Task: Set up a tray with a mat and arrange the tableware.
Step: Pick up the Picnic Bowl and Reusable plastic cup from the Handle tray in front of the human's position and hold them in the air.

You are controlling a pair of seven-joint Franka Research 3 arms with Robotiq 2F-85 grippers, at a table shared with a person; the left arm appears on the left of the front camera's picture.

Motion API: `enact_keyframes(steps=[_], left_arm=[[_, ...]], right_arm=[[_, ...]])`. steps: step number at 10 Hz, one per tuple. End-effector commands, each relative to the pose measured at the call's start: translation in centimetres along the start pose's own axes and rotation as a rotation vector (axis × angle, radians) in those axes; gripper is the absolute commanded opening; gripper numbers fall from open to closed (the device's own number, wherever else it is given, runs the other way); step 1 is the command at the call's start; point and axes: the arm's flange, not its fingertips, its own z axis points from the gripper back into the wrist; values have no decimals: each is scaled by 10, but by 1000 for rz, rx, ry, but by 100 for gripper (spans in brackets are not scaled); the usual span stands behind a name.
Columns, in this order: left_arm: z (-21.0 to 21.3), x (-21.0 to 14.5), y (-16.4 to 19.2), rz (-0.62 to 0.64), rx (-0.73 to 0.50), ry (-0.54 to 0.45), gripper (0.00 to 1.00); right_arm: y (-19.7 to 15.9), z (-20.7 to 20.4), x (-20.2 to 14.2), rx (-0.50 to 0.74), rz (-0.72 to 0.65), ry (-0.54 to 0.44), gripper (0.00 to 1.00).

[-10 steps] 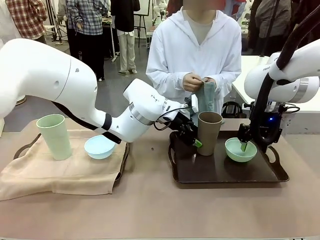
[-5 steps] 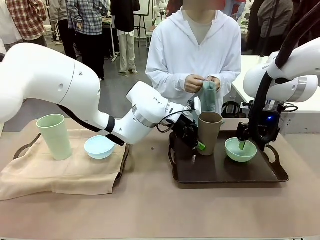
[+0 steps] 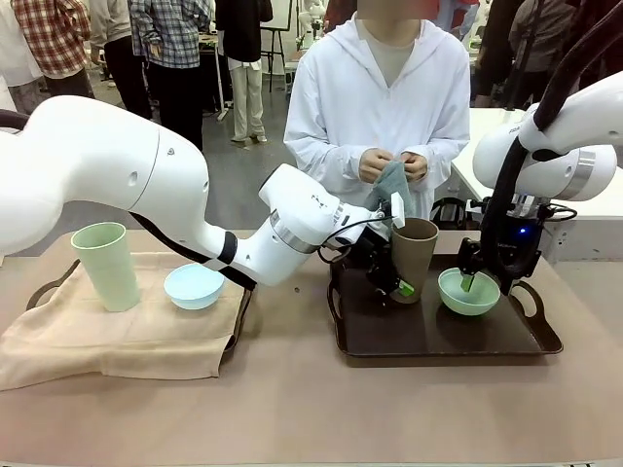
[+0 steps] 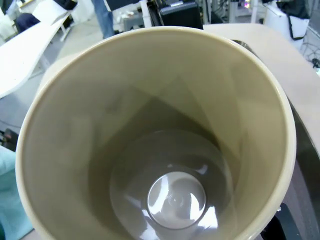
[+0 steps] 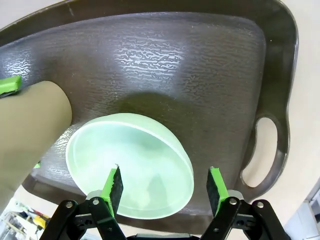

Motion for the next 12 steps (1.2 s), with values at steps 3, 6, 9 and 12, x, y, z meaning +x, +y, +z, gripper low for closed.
enact_keyframes(steps=[3, 6, 9, 12], left_arm=[[-3, 4, 9, -22, 9, -49, 40], [-1, 5, 9, -10, 17, -36, 0], [12, 4, 6, -3, 36, -14, 22], [27, 7, 1, 9, 33, 5, 22]], right_arm=[[-7, -1, 6, 23, 49, 2, 27], [-7, -2, 6, 16, 45, -2, 0], [-9, -1, 4, 9, 34, -12, 0], [-7, 6, 2, -11, 9, 5, 0]])
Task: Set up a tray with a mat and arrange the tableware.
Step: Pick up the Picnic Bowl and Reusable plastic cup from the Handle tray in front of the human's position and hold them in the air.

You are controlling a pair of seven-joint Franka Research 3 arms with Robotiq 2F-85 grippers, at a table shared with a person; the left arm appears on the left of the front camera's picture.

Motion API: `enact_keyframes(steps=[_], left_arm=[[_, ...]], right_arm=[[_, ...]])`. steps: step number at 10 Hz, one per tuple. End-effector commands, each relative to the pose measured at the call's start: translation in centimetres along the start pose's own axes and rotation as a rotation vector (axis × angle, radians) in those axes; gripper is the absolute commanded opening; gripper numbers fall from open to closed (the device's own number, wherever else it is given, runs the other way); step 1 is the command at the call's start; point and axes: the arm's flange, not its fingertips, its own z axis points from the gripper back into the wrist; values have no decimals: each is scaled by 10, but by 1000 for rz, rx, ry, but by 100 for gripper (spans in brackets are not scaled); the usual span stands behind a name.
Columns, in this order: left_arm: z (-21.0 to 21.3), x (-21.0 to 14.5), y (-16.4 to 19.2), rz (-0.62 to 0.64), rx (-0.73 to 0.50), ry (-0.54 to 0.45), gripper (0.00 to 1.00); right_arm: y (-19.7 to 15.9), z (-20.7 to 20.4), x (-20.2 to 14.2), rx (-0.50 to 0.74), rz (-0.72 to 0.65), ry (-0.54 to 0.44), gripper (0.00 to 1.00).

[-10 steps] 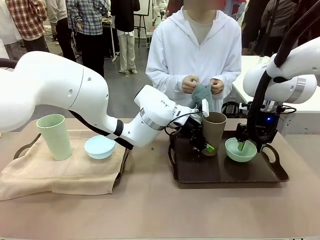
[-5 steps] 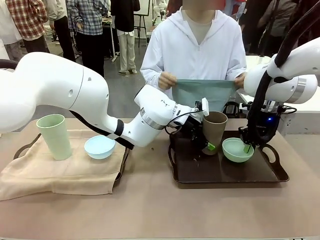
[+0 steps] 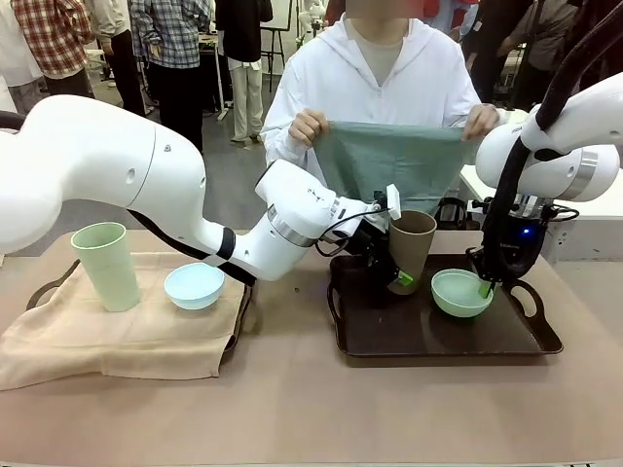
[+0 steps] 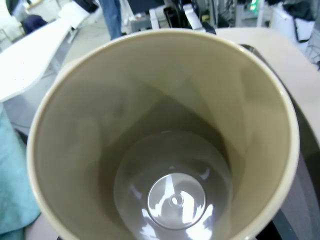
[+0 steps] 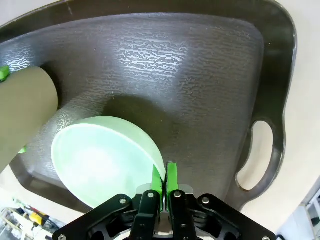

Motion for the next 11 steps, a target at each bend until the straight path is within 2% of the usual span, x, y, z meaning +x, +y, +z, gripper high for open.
enact_keyframes(steps=[1, 3, 4, 7, 9, 10, 11], left_arm=[[25, 16, -18, 52, -4, 42, 22], [69, 54, -48, 49, 32, 77, 22], [90, 73, -62, 40, 55, 62, 22], [142, 131, -101, -27, 147, 21, 22], [158, 157, -126, -88, 184, -6, 22], [163, 161, -130, -78, 208, -1, 22], [150, 168, -109, -60, 158, 16, 22]], right_arm=[[1, 25, -9, 10, 0, 29, 0], [8, 95, -59, -28, 10, -20, 0], [12, 124, -78, -48, 5, -47, 0], [19, 187, -121, -60, -2, -45, 0], [23, 210, -141, -52, 11, -60, 0], [22, 214, -140, -42, 6, -61, 0], [24, 209, -143, -40, 27, -67, 0]])
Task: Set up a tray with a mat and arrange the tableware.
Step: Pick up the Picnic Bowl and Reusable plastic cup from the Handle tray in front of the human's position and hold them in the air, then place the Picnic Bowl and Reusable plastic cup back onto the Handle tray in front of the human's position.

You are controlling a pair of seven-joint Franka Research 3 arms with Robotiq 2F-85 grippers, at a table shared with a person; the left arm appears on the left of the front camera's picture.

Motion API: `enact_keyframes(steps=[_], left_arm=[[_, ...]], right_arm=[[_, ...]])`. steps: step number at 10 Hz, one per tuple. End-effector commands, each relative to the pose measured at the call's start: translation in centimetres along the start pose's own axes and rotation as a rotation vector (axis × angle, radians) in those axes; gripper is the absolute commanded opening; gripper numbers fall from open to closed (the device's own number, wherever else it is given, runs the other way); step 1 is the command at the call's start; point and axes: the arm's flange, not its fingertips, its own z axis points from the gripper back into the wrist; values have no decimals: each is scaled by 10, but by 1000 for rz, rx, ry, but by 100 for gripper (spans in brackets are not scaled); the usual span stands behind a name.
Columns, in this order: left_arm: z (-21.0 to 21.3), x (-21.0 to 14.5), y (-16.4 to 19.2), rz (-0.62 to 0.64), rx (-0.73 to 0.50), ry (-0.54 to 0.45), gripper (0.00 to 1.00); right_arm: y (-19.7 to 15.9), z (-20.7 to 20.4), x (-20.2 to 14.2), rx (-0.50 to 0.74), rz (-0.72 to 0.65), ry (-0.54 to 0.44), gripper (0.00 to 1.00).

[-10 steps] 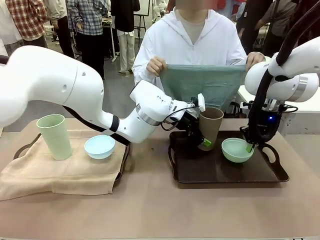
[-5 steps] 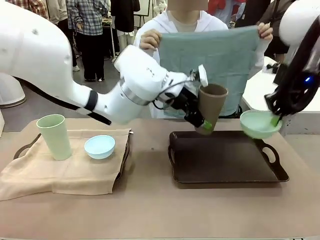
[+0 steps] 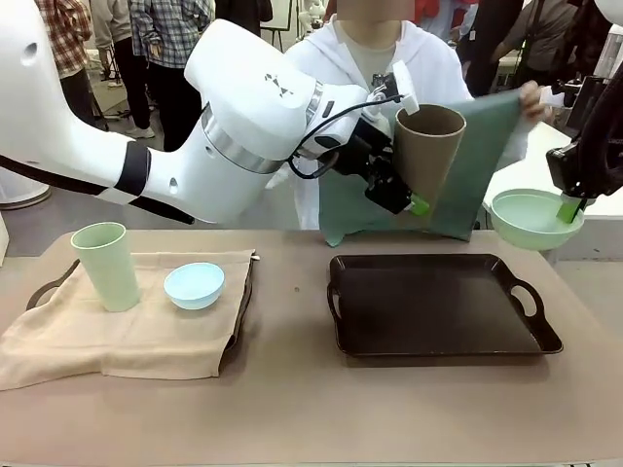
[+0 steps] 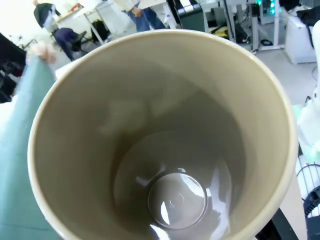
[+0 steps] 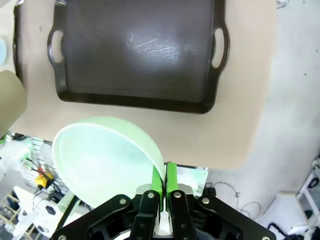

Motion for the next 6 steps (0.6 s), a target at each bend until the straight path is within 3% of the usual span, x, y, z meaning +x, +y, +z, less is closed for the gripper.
enact_keyframes(steps=[1, 6], left_arm=[[-11, -11, 11, 9, -20, 6, 22], [-11, -11, 11, 9, -20, 6, 22]], right_arm=[[0, -6, 2, -1, 0, 2, 0], [0, -6, 2, -1, 0, 2, 0]])
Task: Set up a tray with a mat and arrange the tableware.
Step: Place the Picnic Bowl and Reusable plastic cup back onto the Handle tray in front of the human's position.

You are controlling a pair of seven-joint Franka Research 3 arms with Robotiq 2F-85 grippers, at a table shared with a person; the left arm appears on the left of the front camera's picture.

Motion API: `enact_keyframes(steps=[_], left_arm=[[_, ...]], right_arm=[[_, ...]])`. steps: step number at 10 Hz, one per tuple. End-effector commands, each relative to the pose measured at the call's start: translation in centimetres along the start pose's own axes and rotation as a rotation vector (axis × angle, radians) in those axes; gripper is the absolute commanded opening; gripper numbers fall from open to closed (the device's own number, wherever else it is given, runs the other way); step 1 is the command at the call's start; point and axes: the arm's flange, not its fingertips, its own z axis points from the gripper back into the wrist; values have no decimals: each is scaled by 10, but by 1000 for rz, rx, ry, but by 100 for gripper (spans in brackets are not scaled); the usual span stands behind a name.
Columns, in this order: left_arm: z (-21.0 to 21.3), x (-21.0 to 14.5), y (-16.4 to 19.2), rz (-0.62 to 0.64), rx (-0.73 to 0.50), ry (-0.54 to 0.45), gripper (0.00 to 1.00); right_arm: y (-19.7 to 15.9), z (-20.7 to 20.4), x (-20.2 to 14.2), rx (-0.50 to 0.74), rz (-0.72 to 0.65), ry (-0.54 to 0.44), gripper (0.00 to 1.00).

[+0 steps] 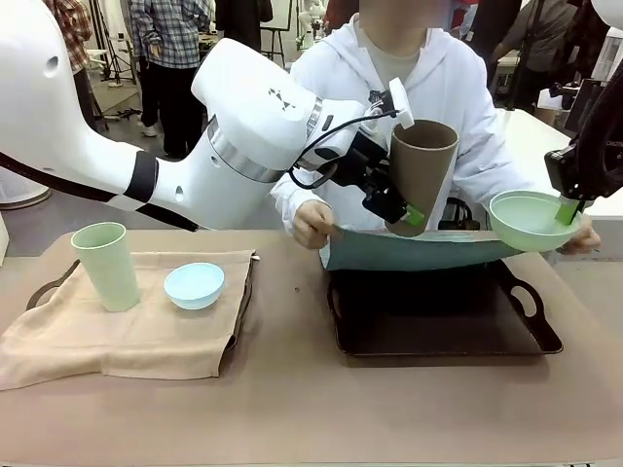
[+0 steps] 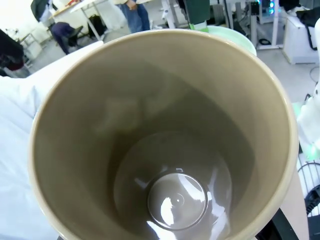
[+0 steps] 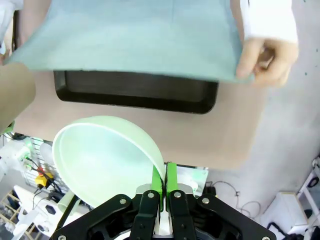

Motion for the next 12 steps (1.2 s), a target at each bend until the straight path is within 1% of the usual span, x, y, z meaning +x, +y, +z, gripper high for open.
enact_keyframes(steps=[1, 12], left_arm=[[2, 7, 5, -19, -2, -3, 22], [2, 7, 5, -19, -2, -3, 22]], right_arm=[[0, -3, 0, -2, -1, -5, 0], [0, -3, 0, -2, -1, -5, 0]])
